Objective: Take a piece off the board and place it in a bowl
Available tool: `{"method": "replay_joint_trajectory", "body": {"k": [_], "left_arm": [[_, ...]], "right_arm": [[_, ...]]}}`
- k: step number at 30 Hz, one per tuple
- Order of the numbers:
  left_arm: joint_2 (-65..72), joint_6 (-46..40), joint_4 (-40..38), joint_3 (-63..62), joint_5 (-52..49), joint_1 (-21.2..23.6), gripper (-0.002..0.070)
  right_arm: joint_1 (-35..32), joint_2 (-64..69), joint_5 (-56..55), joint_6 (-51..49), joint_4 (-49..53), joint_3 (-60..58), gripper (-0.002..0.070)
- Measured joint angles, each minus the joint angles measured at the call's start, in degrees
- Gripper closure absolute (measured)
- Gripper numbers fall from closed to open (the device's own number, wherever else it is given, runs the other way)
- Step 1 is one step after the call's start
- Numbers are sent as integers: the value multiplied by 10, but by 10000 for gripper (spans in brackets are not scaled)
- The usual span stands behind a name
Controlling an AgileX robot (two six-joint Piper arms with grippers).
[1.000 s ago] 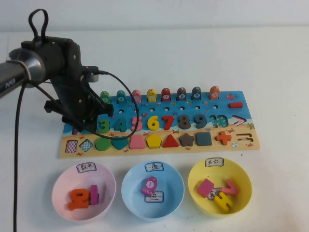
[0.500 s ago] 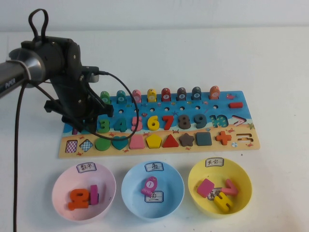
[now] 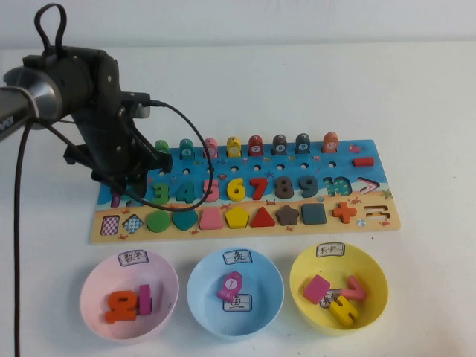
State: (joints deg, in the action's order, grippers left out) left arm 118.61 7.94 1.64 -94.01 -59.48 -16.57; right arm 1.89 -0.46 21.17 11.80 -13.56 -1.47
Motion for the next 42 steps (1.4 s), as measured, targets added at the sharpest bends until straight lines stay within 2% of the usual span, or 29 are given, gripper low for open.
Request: {"method": "replay_joint_trajectory", "body": {"k": [16,26,32,42], "left_arm": [[-97,-14,0,0,-65,-3,467],[-183,-17,-1,12,-98,-77,467],[-254,-17,-2,89,-82,-107,467],[-402,-15,-16,285,-1,-108,467]], "right_arm": [[0,0,0,0,0,0,694],[0,0,0,0,-1,0,694],[0,0,0,0,-1,0,694],[0,0,0,0,-2,0,694]]}}
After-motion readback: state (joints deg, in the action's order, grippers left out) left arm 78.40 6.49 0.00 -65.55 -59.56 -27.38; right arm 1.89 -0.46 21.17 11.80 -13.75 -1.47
